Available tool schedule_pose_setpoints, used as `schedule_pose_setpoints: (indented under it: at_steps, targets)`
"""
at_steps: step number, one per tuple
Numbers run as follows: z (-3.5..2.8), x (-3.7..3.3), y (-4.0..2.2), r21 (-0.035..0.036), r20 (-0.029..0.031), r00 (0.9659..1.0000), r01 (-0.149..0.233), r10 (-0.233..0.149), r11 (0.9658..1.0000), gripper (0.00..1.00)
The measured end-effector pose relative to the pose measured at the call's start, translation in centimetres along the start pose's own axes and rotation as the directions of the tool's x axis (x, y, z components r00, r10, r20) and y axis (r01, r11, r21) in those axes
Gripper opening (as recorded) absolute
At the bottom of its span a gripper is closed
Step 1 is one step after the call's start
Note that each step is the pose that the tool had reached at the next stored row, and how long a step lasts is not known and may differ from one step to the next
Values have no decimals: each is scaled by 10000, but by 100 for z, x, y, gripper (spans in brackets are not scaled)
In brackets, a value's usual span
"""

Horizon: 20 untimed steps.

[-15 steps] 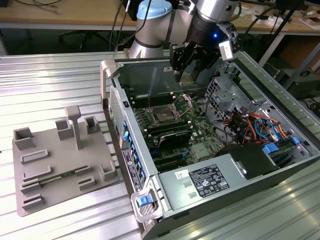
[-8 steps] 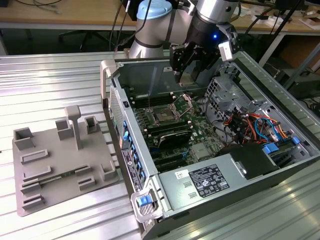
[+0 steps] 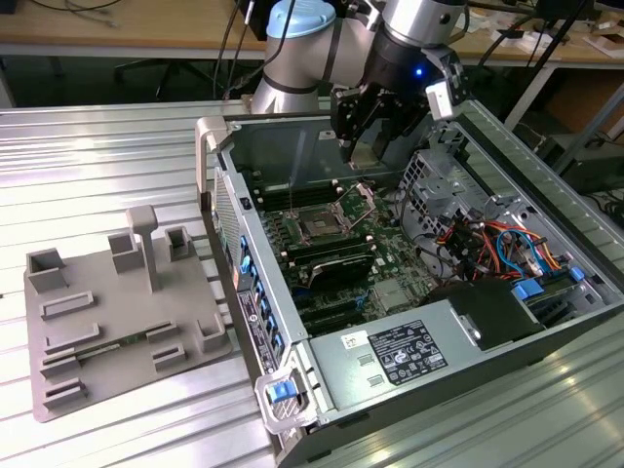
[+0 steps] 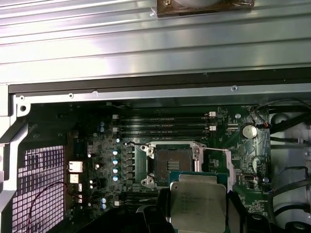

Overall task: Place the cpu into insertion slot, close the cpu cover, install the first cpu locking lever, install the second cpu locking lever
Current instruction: 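Place the cpu into insertion slot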

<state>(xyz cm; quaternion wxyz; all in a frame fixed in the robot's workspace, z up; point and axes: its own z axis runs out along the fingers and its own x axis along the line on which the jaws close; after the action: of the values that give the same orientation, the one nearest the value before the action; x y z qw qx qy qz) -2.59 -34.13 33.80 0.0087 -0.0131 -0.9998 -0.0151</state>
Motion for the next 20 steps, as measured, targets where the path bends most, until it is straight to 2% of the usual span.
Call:
schedule_pose_setpoints:
  at_steps: [20]
  targets:
    - [46,-1,-2,62,2,10000,-1,1,10000,55]
